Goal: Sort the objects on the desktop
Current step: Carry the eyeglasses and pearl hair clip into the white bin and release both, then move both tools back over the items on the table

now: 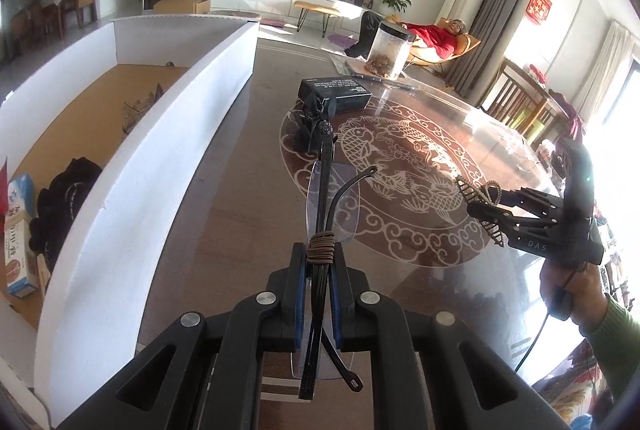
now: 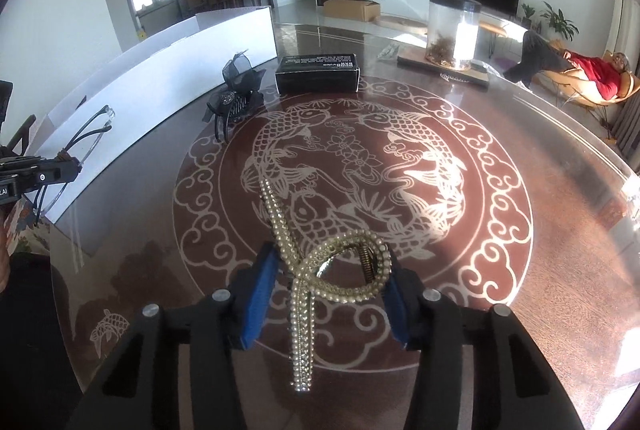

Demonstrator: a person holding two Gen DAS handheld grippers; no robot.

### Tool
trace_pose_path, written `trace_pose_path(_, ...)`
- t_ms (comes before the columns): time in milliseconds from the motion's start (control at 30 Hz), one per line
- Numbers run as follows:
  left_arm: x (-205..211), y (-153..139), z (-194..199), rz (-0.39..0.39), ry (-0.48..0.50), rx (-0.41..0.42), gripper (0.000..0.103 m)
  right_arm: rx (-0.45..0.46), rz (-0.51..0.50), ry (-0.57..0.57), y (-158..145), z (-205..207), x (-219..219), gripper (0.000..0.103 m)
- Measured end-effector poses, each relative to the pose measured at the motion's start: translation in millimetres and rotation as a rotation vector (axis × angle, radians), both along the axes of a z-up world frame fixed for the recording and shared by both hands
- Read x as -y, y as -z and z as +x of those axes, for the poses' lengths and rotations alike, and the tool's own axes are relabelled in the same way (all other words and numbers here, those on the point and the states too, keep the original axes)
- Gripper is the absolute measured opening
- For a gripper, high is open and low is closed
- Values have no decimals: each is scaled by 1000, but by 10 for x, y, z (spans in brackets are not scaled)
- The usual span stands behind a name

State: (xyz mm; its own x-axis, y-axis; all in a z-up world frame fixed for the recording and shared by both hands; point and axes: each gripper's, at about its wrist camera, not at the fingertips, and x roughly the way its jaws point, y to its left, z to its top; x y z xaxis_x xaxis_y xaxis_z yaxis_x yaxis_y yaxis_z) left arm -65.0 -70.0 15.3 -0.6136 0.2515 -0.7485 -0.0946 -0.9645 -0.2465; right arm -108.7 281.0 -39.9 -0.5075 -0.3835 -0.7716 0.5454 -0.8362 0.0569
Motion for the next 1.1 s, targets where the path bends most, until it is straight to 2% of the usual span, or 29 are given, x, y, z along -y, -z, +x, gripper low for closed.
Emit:
trace_pose_path(133, 465, -319, -2, 9, -70, -45, 10, -16, -59, -59, -381, -5, 391, 50)
trace_pose_path(233, 947, -469, -73, -25, -162, -50, 10, -30, -127, -142, -713, -43, 921, 50)
trace_pose_path(333, 1462, -463, -166, -37, -264, -7, 10, -39, -186, -243, -1003, -85, 1634, 50)
trace_pose_path(433, 1811, -315, -241, -76, -333, 61, 10, -45, -217, -336, -1189, -144, 2416, 50)
trace_pose_path(533, 2006, -111, -290, -90, -366, 132, 10, -29, -180, -396, -1155, -278, 3196, 50)
trace_pose_path(600, 2076, 10, -300, -99, -384, 169, 10, -4, -118, -415, -985, -386, 3646, 50)
trace_pose_path(700, 2153, 124, -316, -104, -413, 209, 12, 59, -43, -413, -637, -525, 4096, 50)
trace_pose_path(733, 2179, 161, -325, -105, -424, 225, 16, 81, -28, -411, -536, -554, 4197, 51)
trace_pose_path(767, 2199, 200, -331, -107, -432, 248, 33, 100, -14, -410, -450, -575, 4279, 51)
trace_pose_path(800, 2212, 232, -334, -113, -440, 263, 47, 108, -6, -400, -398, -572, 4333, 56)
trace_pose_path(833, 2214, 232, -321, -128, -447, 258, 65, 115, -10, -391, -378, -573, 4364, 69)
trace_pose_path(900, 2168, 163, -266, -169, -449, 209, 67, 113, -55, -392, -415, -563, 4348, 82)
trace_pose_path(967, 2099, 81, -207, -203, -464, 173, 69, 73, -98, -397, -575, -487, 4245, 87)
trace_pose_path(1100, 1817, -157, -18, -201, -432, 70, 69, -38, -146, -381, -880, -274, 3684, 96)
